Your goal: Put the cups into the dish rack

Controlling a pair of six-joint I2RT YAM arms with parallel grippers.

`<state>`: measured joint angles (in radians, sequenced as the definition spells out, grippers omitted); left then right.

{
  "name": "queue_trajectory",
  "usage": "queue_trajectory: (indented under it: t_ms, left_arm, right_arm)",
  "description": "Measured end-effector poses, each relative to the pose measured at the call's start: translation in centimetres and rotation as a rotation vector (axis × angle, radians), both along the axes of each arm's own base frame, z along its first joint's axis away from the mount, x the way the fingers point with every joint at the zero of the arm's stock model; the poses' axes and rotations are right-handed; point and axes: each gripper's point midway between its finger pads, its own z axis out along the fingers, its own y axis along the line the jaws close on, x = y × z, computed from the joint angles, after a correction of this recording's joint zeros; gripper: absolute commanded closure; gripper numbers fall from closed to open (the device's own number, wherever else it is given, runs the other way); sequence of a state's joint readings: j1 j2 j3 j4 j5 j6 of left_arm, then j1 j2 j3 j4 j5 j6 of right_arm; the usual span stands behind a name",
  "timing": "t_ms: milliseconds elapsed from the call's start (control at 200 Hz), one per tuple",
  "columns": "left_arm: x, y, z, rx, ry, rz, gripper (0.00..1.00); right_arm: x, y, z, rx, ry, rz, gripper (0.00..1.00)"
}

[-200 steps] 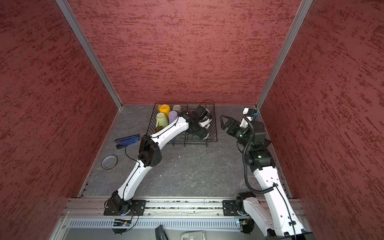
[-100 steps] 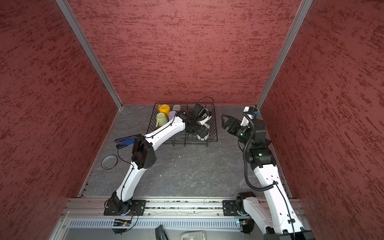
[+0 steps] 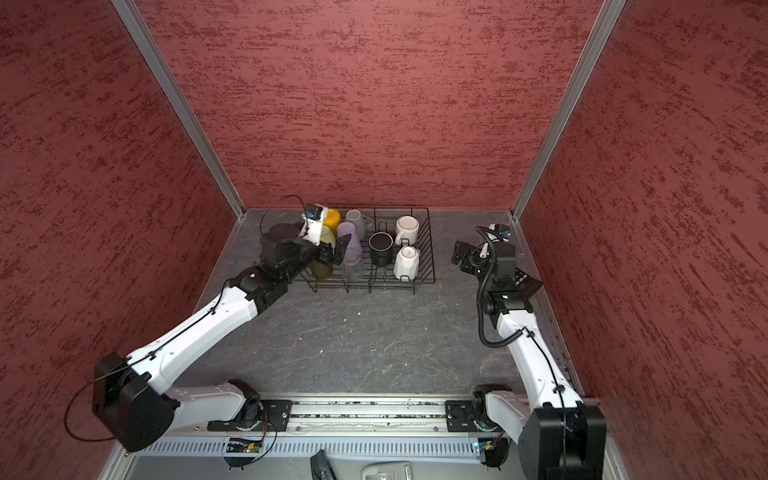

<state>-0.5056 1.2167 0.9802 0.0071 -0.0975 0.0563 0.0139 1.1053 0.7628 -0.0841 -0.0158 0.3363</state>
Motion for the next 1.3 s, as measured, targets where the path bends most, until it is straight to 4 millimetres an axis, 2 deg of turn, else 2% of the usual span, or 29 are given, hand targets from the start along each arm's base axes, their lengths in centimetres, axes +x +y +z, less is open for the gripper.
queue_trajectory:
  t_ms: [95, 185, 281, 351, 526, 616, 736, 922, 992, 1122, 1192, 1297]
  left_arm:
    - [-0.6, 4.7, -3.1, -0.001, -0.016, 0.134, 0.0]
    - [-1.4, 9.1, -7.3, 0.008, 0.014, 0.261, 0.0]
    - [-2.3, 13.2, -11.6, 0.022, 0.058, 0.389, 0.0]
    - [-2.7, 15.7, -13.9, 0.028, 0.076, 0.465, 0.0]
    - [-2.9, 19.7, -17.3, 0.031, 0.088, 0.58, 0.0]
    - [-2.8, 20.8, -18.7, 0.028, 0.106, 0.6, 0.0]
    - [-2.1, 21.6, -18.8, 0.002, 0.082, 0.598, 0.0]
    - [-0.5, 22.7, -18.5, -0.075, 0.043, 0.589, 0.0]
    - [0.0, 22.3, -19.1, -0.08, 0.041, 0.567, 0.0]
    - [0.6, 20.7, -20.2, -0.073, 0.043, 0.512, 0.0]
    - [0.7, 20.2, -20.7, -0.062, 0.056, 0.494, 0.0]
    - [0.9, 20.0, -20.2, -0.059, 0.033, 0.488, 0.0]
  right_arm:
    - [0.0, -1.2, -4.4, -0.056, 0.058, -0.034, 0.01]
    - [-0.2, -1.9, -6.8, -0.102, 0.077, -0.048, 0.01]
    - [0.3, -2.5, -7.3, -0.15, 0.042, -0.06, 0.01]
    - [0.8, -2.6, -7.2, -0.175, 0.005, -0.058, 0.01]
    - [1.8, -2.8, -7.8, -0.227, -0.066, -0.053, 0.01]
    - [1.4, -2.8, -9.2, -0.252, -0.072, -0.045, 0.01]
    - [0.8, -3.0, -10.4, -0.28, -0.091, -0.044, 0.01]
    - [0.8, -3.0, -9.7, -0.317, -0.181, -0.047, 0.01]
    - [0.9, -3.1, -10.0, -0.324, -0.206, -0.049, 0.01]
    - [0.3, -3.1, -11.7, -0.33, -0.191, -0.048, 0.01]
    - [0.3, -3.2, -11.4, -0.333, -0.203, -0.055, 0.01]
    - [0.4, -3.4, -10.6, -0.335, -0.238, -0.068, 0.01]
